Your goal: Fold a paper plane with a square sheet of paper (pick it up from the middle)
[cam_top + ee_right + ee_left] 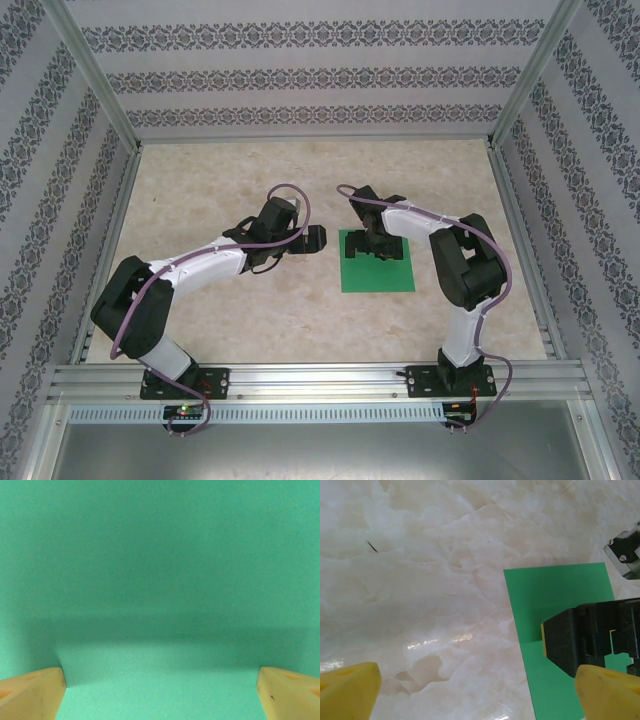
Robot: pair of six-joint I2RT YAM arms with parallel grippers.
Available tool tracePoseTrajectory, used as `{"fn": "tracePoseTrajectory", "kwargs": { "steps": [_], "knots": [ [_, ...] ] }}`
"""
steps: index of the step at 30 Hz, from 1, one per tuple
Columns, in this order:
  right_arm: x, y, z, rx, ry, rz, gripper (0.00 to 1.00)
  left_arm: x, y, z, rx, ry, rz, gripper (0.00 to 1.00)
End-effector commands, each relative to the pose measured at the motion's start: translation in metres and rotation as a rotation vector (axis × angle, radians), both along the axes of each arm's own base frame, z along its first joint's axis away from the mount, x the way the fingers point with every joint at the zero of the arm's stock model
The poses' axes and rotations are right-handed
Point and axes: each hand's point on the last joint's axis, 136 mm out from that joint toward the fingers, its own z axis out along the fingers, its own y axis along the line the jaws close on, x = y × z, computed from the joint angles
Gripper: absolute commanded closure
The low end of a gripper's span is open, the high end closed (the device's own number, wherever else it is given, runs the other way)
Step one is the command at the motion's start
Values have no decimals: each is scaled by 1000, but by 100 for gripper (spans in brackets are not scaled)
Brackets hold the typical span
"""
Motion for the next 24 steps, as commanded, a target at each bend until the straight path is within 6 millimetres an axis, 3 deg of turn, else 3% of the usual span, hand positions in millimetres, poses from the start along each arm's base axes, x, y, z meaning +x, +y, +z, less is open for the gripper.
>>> {"fn": "tracePoseTrajectory", "kwargs": {
  "steps": [1, 12, 15, 17, 19, 24],
  "knots": [
    [-14, -3, -21, -15, 57, 0, 3, 1, -5, 7, 2, -12, -16, 0],
    [-5, 1, 2, 11, 2, -7, 12, -2, -2, 7, 4, -12, -14, 0],
    [-1, 3, 14, 28, -32, -6, 26, -2, -2, 9, 4, -14, -13, 0],
    [2, 3, 22, 31, -53, -12, 29, -2, -2, 10, 3, -15, -13, 0],
    [4, 3, 30, 44, -73, -15, 39, -1, -2, 11, 5, -19, -14, 0],
    [8, 6, 48, 79, -113, -22, 53, -1, 2, 14, 20, -29, -2, 0]
  ]
}}
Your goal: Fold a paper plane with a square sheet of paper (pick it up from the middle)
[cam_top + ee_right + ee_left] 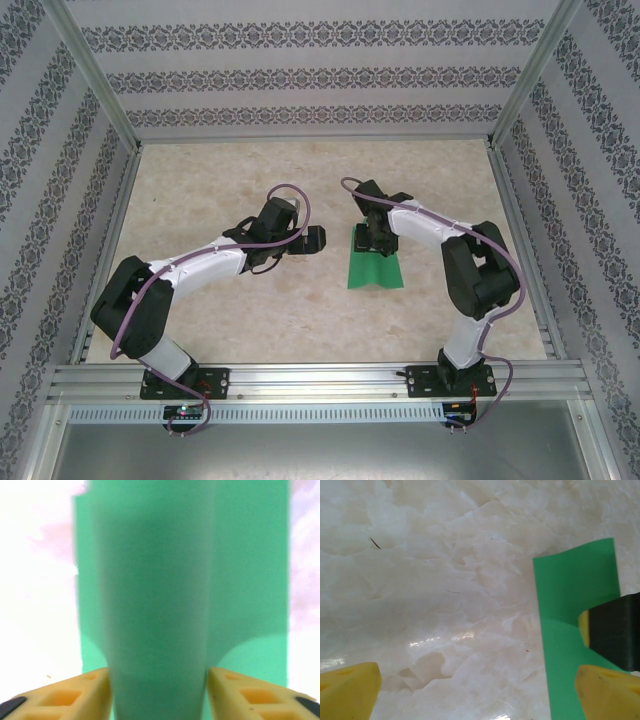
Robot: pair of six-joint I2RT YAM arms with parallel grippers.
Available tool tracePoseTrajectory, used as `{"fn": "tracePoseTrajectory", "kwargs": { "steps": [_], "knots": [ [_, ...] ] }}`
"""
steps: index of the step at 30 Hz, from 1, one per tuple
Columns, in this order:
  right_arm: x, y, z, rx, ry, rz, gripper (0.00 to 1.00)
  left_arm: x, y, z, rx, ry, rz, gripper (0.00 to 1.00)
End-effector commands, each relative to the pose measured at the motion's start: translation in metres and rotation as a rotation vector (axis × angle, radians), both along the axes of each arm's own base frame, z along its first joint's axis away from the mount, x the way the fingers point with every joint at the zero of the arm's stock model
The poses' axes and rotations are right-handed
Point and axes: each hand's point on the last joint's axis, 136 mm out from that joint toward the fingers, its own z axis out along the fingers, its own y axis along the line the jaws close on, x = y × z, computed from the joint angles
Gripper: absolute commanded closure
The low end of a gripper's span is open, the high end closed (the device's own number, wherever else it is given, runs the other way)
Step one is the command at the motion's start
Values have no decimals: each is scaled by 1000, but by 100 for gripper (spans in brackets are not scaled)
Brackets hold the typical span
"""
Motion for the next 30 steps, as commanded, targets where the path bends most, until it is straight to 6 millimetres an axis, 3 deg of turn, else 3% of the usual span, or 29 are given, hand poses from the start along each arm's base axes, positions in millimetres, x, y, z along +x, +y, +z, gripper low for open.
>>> {"fn": "tracePoseTrajectory", "kwargs": {
  "steps": [1, 4, 7, 12, 15, 19, 22, 30],
  "knots": [
    [1, 1, 16, 31, -34, -9, 54, 1, 0, 17, 9, -39, -2, 0],
    [3, 3, 28, 64, -56, -20, 60, 1, 2, 19, 10, -42, 2, 0],
    [5, 23, 51, 212, -88, -3, 60, 0, 4, 20, 12, -43, 10, 0],
    [13, 78, 112, 632, -180, 8, 59, 2, 19, 31, 28, -86, 78, 0],
    [18, 103, 127, 828, -174, -1, 59, 1, 26, 41, 13, -120, 109, 0],
    [23, 105, 96, 840, -125, -58, 59, -2, 28, 48, -9, -137, 113, 0],
    [23, 97, 60, 797, -86, -101, 58, -5, 23, 47, -22, -128, 84, 0],
    [9, 70, 5, 689, -17, -123, 51, -7, 8, 39, -45, -99, 18, 0]
  ]
}}
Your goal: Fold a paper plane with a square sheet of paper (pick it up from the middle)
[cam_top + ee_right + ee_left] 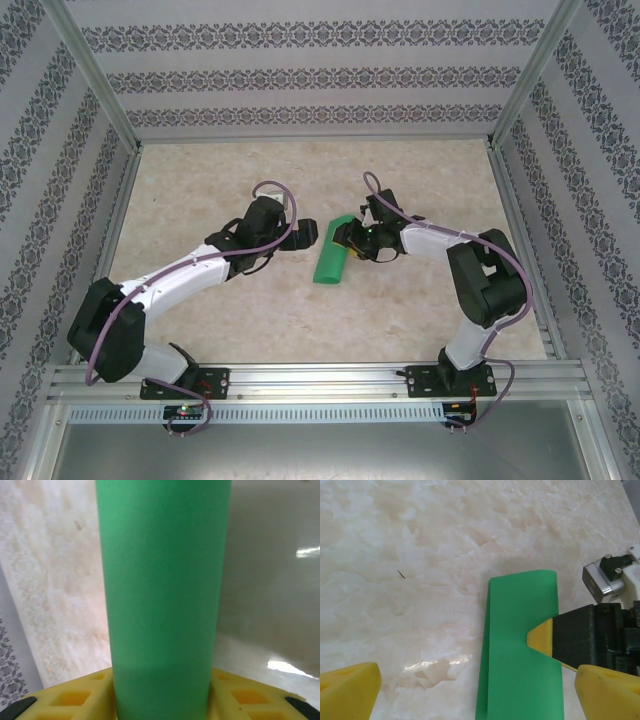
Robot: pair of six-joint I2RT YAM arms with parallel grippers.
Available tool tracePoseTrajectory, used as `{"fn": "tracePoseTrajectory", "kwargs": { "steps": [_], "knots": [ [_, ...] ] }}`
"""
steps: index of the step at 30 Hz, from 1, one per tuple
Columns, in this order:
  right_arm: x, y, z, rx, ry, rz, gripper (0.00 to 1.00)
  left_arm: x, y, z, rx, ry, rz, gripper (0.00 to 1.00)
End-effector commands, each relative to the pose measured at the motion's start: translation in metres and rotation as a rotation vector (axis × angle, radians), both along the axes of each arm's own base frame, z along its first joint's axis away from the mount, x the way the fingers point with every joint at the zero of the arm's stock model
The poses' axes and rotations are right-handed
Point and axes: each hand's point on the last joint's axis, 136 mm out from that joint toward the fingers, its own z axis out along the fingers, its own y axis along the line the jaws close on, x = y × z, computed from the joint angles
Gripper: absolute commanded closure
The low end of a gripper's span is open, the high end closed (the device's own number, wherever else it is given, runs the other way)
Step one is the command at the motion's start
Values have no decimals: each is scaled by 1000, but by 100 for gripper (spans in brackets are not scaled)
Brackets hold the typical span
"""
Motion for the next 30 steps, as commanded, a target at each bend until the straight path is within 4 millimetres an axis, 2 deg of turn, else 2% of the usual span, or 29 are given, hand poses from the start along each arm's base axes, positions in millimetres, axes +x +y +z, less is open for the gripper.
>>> {"fn": "tracePoseTrajectory", "kwargs": {
  "steps": [1, 3, 4, 7, 14, 16, 22, 24, 30],
  "knots": [
    [3, -9, -7, -17, -19, 23, 50, -2, -11, -6, -18, 11, -44, 0],
    [1, -15, -10, -30, -15, 34, 47, -3, -15, -5, -28, 8, -63, 0],
    [0, -18, -9, -34, -15, 34, 42, -3, -16, -5, -32, 6, -69, 0],
    [1, -32, -7, -80, -25, 9, 42, -4, -19, -4, -35, 2, -88, 2],
    [-3, -53, -10, -158, -6, 4, 32, -5, -24, -9, -34, 16, -118, 6],
    [-5, -56, -9, -184, -5, 13, 34, -6, -24, -11, -34, 23, -123, 6],
    [-7, -73, -13, -271, 6, -32, 32, -4, -31, -12, -45, 34, -141, 10],
    [-6, -75, -16, -273, 14, -66, 32, -3, -35, -15, -49, 46, -152, 11],
    [6, -62, -14, -204, -4, -109, 32, -1, -42, -18, -49, 62, -173, 14]
  ]
}}
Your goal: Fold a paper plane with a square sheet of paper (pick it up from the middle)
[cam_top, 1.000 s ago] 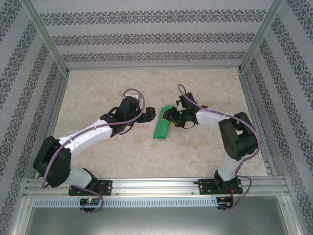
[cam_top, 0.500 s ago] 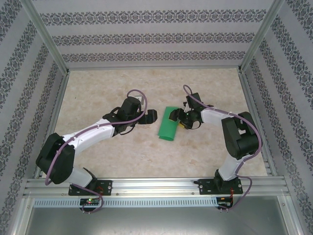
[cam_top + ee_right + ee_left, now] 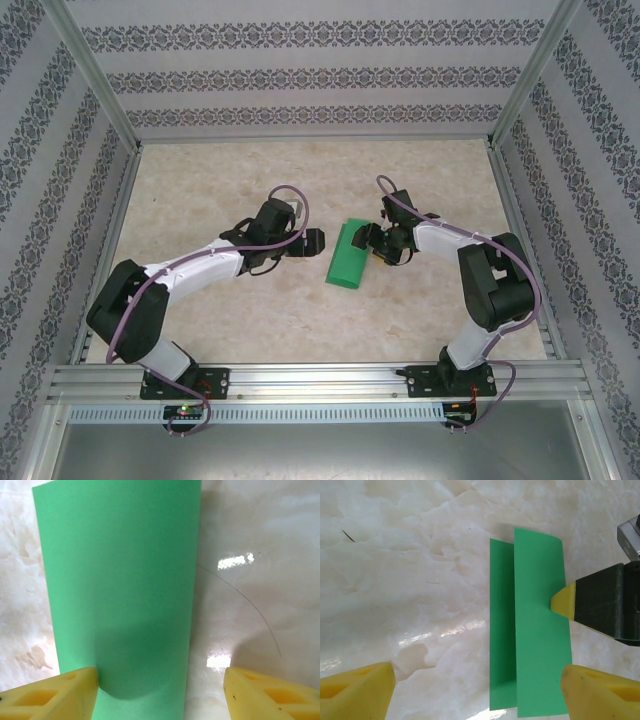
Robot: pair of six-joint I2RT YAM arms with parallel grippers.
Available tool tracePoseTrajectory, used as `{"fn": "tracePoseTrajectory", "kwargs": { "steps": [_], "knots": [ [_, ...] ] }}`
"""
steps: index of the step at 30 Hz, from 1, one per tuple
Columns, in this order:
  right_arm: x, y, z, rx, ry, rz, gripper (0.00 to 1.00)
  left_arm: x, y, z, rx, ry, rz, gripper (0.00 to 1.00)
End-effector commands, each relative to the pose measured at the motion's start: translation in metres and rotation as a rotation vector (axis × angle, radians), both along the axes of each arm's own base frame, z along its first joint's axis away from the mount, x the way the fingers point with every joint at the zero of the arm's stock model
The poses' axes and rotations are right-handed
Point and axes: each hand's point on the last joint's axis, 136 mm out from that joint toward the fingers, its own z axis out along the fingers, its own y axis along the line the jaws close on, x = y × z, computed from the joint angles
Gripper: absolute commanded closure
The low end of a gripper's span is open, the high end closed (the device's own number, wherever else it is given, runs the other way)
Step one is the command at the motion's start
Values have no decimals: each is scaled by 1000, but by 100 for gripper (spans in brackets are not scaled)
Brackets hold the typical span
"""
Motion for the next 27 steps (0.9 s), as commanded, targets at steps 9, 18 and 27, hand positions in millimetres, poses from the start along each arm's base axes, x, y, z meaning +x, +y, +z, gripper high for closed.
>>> {"fn": "tracePoseTrajectory", "kwargs": {
  "steps": [9, 18, 27],
  "knots": [
    [4, 20, -10, -56, 17, 79, 32, 5, -12, 16, -24, -41, -38, 15],
    [3, 6, -11, -79, 30, 17, 32, 3, -10, 15, -19, -40, -37, 16],
    [-6, 1, -21, -106, 59, 25, 33, 3, -12, 13, -18, -37, -47, 18]
  ]
}}
